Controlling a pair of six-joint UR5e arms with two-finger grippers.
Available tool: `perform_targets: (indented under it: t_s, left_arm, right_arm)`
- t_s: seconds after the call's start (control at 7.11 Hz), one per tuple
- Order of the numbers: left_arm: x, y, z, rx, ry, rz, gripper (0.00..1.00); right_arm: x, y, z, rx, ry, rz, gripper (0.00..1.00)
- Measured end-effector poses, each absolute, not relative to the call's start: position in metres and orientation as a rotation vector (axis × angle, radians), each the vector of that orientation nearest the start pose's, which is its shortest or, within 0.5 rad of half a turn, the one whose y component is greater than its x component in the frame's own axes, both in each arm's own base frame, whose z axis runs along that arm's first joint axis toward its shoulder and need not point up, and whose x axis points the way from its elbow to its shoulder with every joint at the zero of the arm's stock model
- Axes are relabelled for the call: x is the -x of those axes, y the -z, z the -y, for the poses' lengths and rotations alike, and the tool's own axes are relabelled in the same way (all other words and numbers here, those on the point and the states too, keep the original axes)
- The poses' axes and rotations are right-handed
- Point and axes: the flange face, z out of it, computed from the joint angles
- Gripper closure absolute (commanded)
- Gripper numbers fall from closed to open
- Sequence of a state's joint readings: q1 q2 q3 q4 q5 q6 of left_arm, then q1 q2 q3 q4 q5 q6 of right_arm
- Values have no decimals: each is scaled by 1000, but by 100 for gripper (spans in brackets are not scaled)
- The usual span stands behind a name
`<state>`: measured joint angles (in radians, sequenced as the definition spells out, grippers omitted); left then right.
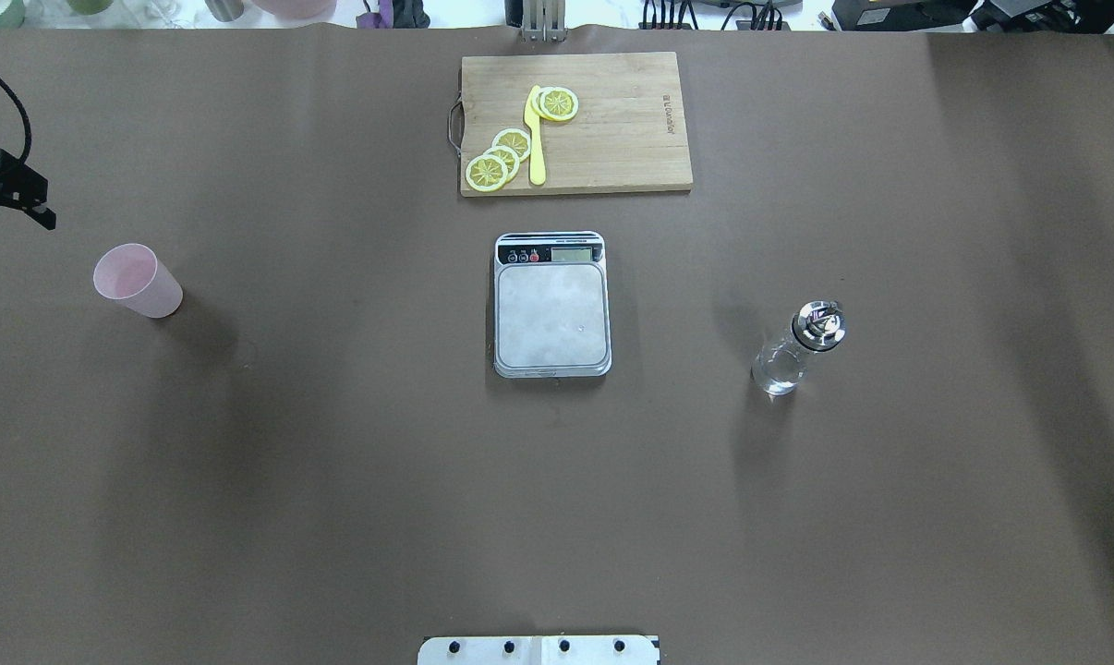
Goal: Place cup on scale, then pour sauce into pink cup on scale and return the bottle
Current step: 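Grasp the pink cup with the left gripper while the right arm reaches the bottle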
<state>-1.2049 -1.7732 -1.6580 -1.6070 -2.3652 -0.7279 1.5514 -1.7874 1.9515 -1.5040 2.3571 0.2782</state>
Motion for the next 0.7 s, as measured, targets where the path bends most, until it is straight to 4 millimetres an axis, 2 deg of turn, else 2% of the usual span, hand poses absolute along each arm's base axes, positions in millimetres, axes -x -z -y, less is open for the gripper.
perform_targets:
  t_s: [0.28,0.7]
  left_arm:
    - [-175,-489,568,160,205,-834,2]
    - [-192,-492,569,166,177,-832,3]
  right_arm:
    - [-54,-539,418,-123,-161,817,0]
    - [-53,-524,409,-138,-161,836,0]
